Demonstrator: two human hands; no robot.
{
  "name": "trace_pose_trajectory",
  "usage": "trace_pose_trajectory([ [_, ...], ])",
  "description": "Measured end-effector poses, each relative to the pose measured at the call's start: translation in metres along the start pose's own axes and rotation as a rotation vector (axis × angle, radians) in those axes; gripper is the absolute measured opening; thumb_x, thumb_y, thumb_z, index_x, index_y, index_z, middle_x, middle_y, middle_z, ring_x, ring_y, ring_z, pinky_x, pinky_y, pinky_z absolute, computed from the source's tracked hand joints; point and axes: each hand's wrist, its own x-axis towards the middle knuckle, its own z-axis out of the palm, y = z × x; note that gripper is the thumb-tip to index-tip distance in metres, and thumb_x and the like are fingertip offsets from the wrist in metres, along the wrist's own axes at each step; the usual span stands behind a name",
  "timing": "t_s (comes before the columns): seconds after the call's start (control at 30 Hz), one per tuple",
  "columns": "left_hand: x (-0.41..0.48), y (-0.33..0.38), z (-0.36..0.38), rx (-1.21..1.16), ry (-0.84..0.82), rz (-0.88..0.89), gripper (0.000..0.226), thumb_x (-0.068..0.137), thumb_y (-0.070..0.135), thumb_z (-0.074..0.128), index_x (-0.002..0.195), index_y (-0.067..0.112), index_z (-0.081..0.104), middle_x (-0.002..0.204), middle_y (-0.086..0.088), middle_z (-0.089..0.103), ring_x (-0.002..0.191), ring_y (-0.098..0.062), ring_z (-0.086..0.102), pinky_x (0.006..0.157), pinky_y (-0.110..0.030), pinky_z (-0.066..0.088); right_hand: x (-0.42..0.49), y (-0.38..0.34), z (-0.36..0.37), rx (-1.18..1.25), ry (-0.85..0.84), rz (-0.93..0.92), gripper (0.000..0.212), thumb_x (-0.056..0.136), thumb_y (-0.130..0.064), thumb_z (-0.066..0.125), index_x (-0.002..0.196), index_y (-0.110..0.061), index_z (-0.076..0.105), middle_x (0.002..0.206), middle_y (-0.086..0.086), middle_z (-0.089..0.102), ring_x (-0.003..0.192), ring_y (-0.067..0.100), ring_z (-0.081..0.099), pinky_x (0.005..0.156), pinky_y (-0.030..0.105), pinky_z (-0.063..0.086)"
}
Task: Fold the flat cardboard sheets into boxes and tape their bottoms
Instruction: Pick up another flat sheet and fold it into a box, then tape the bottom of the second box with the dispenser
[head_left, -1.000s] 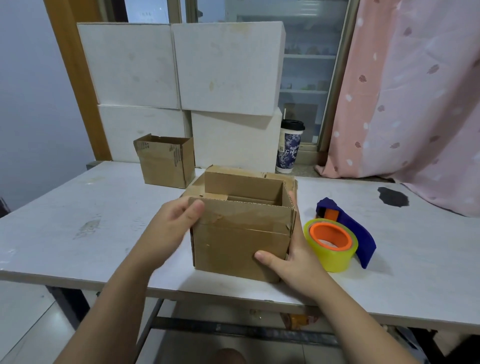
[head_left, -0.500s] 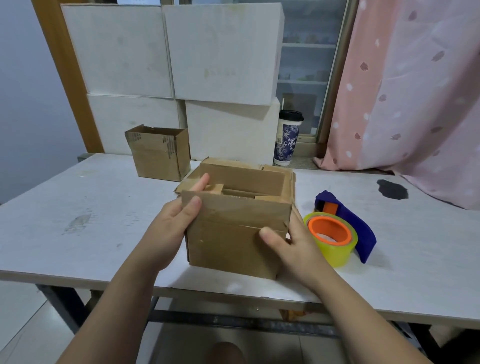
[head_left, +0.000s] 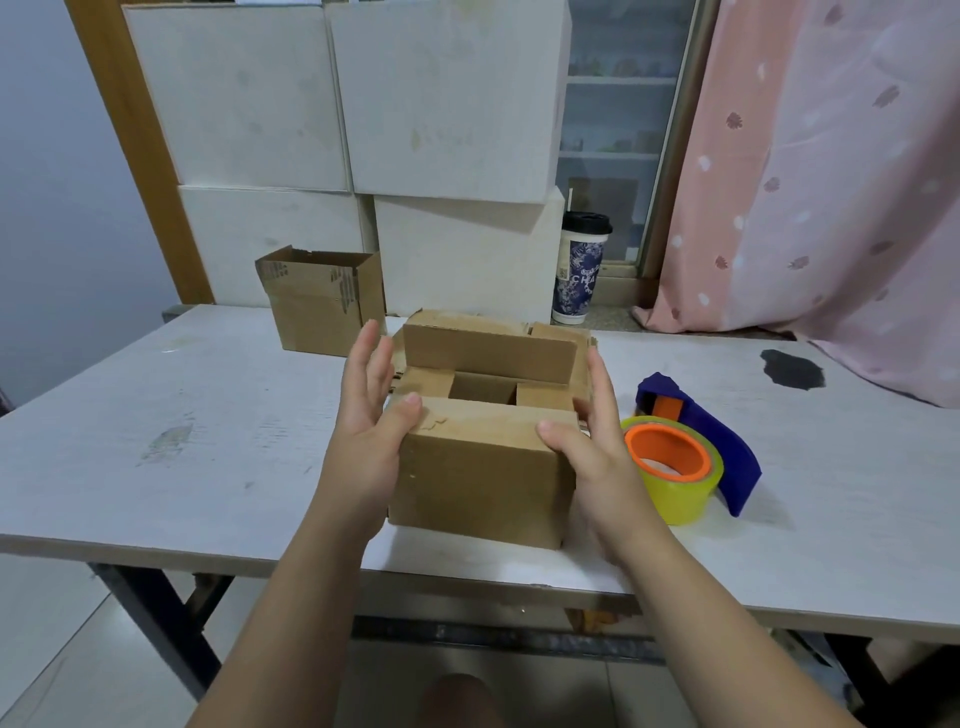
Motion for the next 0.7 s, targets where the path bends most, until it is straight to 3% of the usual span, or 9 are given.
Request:
trace_pose_trajectory([
  [0.07,0.0,0.001,-0.001,0.023,-0.031,-0.002,0.063,0.099,0.007,0.042,0.127,0.063,0.032,0.138,0.035,0.038,0.127,0.011,0.036,0.091,-0.007,0.037,0.004,-0.006,-0.003,-0.049,-0.023,0.007,0.075,0.071,-0.033,0.058,0.12,-0.076,0.023,0.145,-0.012,0.04,0.13,0.009,0.04,0.109,0.036,0.035],
  [0.17,-0.001,0.007,0.0,0.11,-0.049,-0.003,0.062,0.099,0.009,0.039,0.124,0.065,0.036,0.136,0.036,0.037,0.123,0.016,0.037,0.084,0.001,0.037,0.006,-0.011,-0.004,-0.07,-0.057,0.023,0.062,0.07,-0.032,0.058,0.114,-0.07,0.038,0.136,-0.009,0.046,0.123,0.007,0.045,0.101,0.031,0.039],
  [0.27,-0.004,0.013,0.005,0.261,0.012,0.015,0.053,0.098,0.013,0.04,0.116,0.063,0.046,0.128,0.026,0.043,0.119,0.01,0.039,0.093,-0.014,0.036,-0.001,-0.008,-0.003,-0.063,-0.013,-0.003,0.033,0.075,-0.031,0.058,0.103,-0.047,0.053,0.118,-0.008,0.054,0.107,-0.001,0.053,0.09,0.018,0.042],
  [0.33,-0.009,0.014,0.01,0.583,0.173,0.099,0.04,0.095,0.016,0.043,0.109,0.051,0.058,0.12,0.02,0.048,0.122,-0.004,0.037,0.107,-0.032,0.026,-0.005,-0.004,0.001,-0.077,0.057,-0.045,0.017,0.086,-0.026,0.058,0.101,-0.033,0.055,0.11,-0.011,0.056,0.093,-0.016,0.052,0.076,0.004,0.039],
  [0.4,-0.015,0.015,0.014,0.941,0.333,0.213,0.027,0.093,0.019,0.049,0.101,0.034,0.07,0.12,0.012,0.057,0.126,-0.016,0.039,0.111,-0.05,0.01,-0.006,-0.003,0.004,-0.093,0.118,-0.061,0.012,0.095,-0.018,0.055,0.099,-0.03,0.056,0.102,-0.015,0.058,0.083,-0.017,0.052,0.068,0.002,0.038],
  [0.43,-0.016,0.014,0.016,1.046,0.337,0.305,0.023,0.094,0.021,0.05,0.1,0.027,0.072,0.12,0.006,0.062,0.126,-0.02,0.044,0.11,-0.052,0.009,-0.006,-0.003,0.005,-0.108,0.14,-0.069,0.014,0.095,-0.017,0.054,0.097,-0.03,0.056,0.099,-0.017,0.058,0.082,-0.017,0.052,0.067,0.002,0.037],
  [0.53,-0.019,0.011,0.03,1.1,0.144,0.594,0.032,0.093,0.025,0.046,0.1,0.011,0.073,0.113,-0.005,0.069,0.11,-0.024,0.062,0.102,-0.04,0.033,-0.006,-0.005,0.007,-0.176,0.179,-0.101,0.016,0.096,-0.017,0.053,0.093,-0.033,0.055,0.096,-0.018,0.059,0.086,-0.012,0.052,0.074,0.008,0.039],
  [0.63,-0.025,0.012,0.044,1.1,0.097,0.62,0.036,0.093,0.025,0.043,0.098,0.01,0.074,0.104,-0.004,0.072,0.096,-0.018,0.068,0.087,-0.032,0.047,-0.008,-0.007,0.005,-0.288,0.169,-0.115,0.011,0.096,-0.023,0.053,0.098,-0.034,0.056,0.1,-0.02,0.06,0.097,-0.004,0.054,0.085,0.02,0.042],
  [0.7,-0.028,0.011,0.048,1.098,0.101,0.601,0.035,0.093,0.024,0.042,0.099,0.01,0.074,0.103,-0.004,0.072,0.096,-0.018,0.068,0.086,-0.035,0.048,-0.009,-0.01,-0.001,-0.358,0.141,-0.122,0.008,0.094,-0.032,0.055,0.102,-0.035,0.057,0.103,-0.022,0.061,0.101,-0.006,0.054,0.086,0.02,0.043],
])
